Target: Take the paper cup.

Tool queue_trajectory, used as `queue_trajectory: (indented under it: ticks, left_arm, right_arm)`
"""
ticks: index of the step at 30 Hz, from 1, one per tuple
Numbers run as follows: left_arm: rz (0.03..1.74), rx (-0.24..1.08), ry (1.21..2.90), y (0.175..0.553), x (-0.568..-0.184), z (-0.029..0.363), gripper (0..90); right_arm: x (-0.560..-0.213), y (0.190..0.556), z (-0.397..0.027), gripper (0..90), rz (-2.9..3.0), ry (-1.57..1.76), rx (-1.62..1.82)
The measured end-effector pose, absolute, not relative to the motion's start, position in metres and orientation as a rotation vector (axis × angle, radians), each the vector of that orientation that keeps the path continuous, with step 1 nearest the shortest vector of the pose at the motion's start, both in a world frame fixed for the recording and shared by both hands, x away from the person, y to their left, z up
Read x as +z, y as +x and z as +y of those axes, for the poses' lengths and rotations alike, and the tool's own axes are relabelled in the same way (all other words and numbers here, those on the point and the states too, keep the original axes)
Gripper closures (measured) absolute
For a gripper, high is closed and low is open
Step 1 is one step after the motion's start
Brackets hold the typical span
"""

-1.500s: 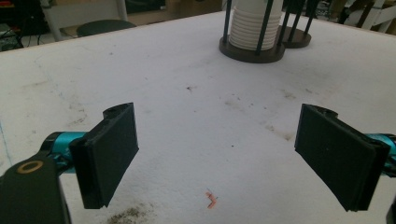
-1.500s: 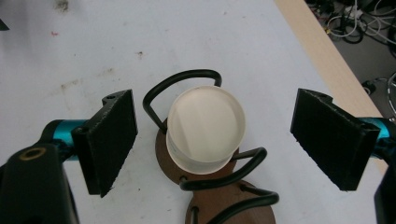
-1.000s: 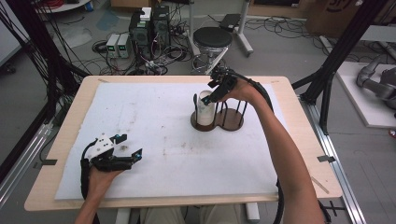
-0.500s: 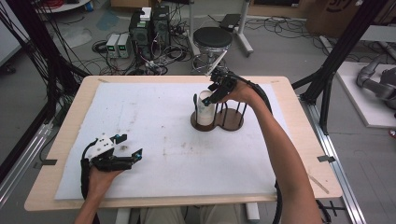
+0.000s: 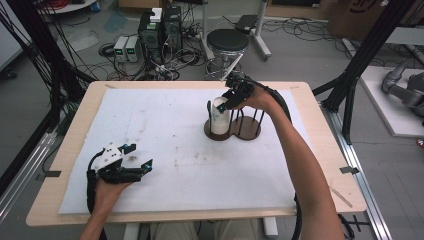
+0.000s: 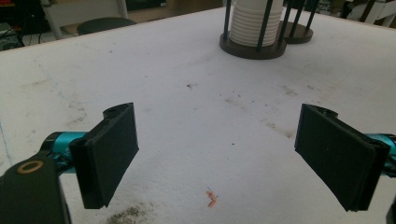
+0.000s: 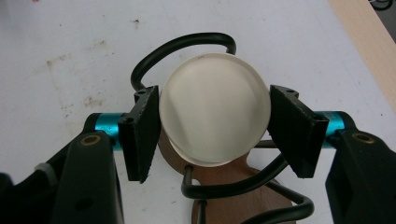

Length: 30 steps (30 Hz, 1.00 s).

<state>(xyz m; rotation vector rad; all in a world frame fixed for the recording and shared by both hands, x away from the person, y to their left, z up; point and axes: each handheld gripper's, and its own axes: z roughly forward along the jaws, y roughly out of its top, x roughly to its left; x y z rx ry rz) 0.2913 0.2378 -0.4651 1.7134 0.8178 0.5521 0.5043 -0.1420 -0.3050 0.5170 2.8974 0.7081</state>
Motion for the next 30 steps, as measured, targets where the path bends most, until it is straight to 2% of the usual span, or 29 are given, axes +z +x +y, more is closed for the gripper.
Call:
queue_trajectory:
  ticks: [16,27,30]
  left_arm:
    - [0.818,0.556,1.715,0.291,-0.465,0.237,13.2]
    - [0.815,0.558,1.716,0.291,-0.465,0.236,13.2]
    - [0.815,0.558,1.716,0.291,-0.465,0.236,13.2]
  right_arm:
    - [-0.287,0.501,-0.149,38.4,2.846,0.585,0.805]
    - [-0.229,0.490,-0.154,38.5,2.772,0.578,0.893]
    - [-0.222,0.488,-0.155,38.5,2.762,0.567,0.898]
